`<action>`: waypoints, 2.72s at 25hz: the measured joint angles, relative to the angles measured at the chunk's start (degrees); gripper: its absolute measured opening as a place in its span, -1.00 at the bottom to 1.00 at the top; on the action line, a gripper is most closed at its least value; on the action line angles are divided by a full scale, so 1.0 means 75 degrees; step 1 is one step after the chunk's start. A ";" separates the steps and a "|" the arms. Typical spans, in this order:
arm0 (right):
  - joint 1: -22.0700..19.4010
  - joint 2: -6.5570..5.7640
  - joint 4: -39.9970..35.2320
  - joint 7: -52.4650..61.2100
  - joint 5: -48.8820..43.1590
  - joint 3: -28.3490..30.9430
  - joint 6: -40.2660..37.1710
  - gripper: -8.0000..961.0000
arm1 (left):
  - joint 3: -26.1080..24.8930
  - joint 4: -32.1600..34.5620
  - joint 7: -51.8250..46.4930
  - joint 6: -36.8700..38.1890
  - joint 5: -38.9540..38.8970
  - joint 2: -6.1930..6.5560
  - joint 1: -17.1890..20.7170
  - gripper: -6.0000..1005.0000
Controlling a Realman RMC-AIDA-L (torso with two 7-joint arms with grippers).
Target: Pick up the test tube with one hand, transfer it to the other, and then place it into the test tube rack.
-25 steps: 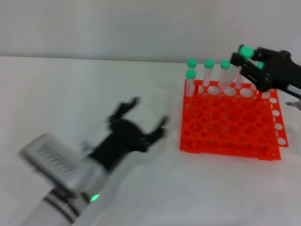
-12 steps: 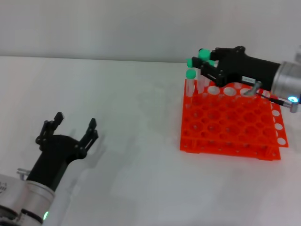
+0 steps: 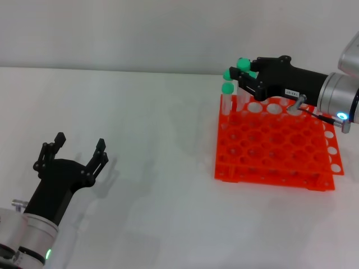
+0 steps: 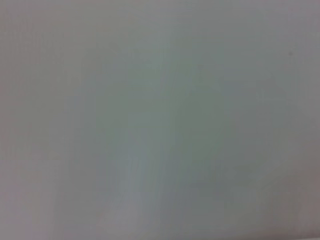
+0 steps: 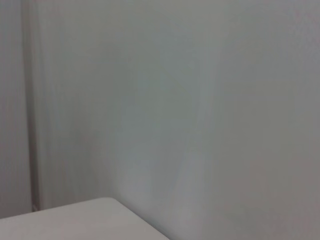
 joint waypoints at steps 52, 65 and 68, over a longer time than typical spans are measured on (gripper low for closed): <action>0.0126 0.0000 0.0536 0.0195 0.0438 -0.1194 -0.1311 -0.31 | -0.0001 -0.0012 -0.0007 0.0056 -0.0005 0.0011 -0.0108 0.72; -0.0434 -0.0061 0.0273 0.0517 0.0673 -0.1147 -0.0875 0.60 | -0.0017 -0.0069 -0.0127 0.0068 -0.0005 0.0011 -0.0265 0.72; -0.0926 -0.0079 -0.0148 0.0679 0.0673 -0.1162 -0.0675 0.60 | -0.0059 -0.0077 -0.0128 0.0069 -0.0004 0.0011 -0.0284 0.72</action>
